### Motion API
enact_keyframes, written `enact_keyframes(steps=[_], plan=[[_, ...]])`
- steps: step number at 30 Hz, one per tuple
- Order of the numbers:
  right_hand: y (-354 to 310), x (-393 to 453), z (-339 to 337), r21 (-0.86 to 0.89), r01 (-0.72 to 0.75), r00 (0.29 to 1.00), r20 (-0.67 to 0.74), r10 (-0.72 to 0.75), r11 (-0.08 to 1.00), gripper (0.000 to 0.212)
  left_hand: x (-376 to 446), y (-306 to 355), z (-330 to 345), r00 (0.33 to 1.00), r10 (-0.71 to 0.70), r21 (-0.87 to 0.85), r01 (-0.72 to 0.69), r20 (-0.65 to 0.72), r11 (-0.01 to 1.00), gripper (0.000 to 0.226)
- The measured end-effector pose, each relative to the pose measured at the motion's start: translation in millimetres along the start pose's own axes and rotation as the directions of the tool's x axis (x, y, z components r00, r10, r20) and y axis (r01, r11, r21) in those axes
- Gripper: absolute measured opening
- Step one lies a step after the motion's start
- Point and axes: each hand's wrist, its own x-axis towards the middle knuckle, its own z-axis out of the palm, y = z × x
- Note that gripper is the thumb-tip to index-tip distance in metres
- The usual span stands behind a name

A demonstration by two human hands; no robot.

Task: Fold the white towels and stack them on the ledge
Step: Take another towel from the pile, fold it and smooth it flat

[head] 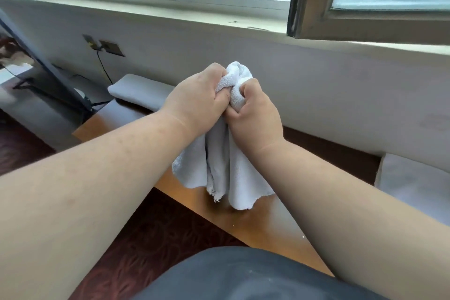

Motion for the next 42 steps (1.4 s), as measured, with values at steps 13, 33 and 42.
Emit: enact_keyframes(steps=[13, 33, 42], plan=[[-32, 54, 165, -0.052, -0.117, 0.991, 0.060, 0.120, 0.992, 0.034, 63, -175, -21, 0.989, -0.004, 0.051, -0.004, 0.146, 0.999, 0.011], [-12, 66, 224, -0.099, -0.383, 0.887, 0.240, 0.395, 0.918, 0.051, 109, -279, 44, 0.740, 0.425, 0.084, -0.540, 0.520, 0.837, 0.079], [35, 4, 179, -0.381, -0.585, 0.672, 0.265, 0.691, 0.715, 0.003, 124, -264, 35, 0.714, 0.408, 0.021, -0.508, 0.569, 0.861, 0.031]])
